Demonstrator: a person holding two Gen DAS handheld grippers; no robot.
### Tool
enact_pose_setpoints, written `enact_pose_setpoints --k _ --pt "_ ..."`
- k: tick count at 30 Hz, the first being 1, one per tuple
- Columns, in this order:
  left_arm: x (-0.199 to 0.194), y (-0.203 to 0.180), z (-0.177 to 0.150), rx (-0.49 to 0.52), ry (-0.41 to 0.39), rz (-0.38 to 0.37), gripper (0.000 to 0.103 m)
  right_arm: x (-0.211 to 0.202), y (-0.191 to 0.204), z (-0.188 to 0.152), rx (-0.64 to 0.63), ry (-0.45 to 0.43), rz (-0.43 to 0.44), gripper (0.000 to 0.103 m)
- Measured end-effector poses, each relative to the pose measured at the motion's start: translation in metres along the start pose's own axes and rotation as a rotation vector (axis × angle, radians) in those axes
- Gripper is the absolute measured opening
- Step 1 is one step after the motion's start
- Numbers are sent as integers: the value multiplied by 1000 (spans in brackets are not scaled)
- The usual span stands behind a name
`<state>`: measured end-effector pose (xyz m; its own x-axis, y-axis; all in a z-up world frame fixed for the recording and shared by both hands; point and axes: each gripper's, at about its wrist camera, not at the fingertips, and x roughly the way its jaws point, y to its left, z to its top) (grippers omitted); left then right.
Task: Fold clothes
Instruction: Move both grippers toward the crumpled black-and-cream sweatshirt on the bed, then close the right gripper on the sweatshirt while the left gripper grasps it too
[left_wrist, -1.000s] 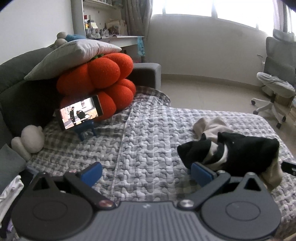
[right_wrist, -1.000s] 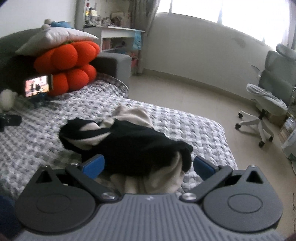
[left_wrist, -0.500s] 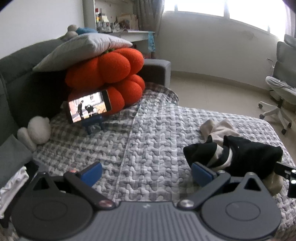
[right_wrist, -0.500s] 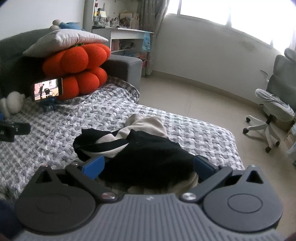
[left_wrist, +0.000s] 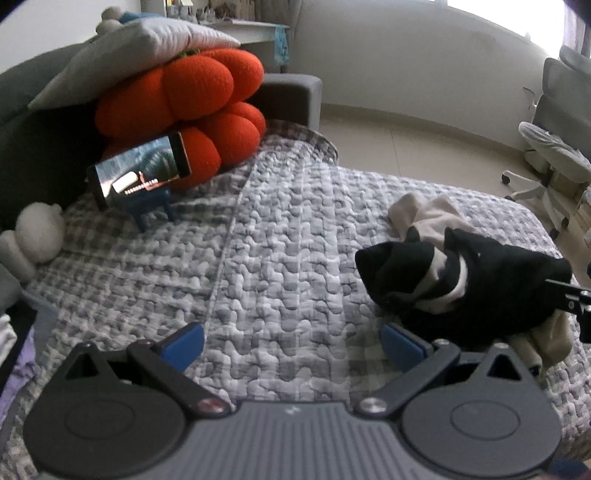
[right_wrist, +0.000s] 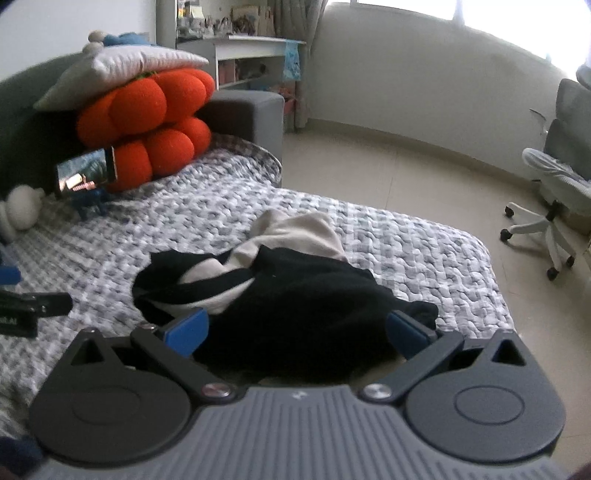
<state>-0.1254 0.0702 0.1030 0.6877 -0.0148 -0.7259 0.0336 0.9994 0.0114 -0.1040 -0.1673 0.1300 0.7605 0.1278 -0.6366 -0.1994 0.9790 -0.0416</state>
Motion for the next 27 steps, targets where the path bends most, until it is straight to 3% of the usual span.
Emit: enact_pose_setpoints --k 6,10,18,27 --pt "27 1 2 0 49 -40 103 17 -13 -3 -1 35 2 103" --pt "48 -3 0 15 92 -109 103 27 -26 -3 -12 52 -21 102" --pt "69 -11 -3 49 95 -181 103 40 -63 0 -16 72 -19 88" --pt "78 -49 -1 320 -29 -201 102 64 -58 24 -132 71 86 82"
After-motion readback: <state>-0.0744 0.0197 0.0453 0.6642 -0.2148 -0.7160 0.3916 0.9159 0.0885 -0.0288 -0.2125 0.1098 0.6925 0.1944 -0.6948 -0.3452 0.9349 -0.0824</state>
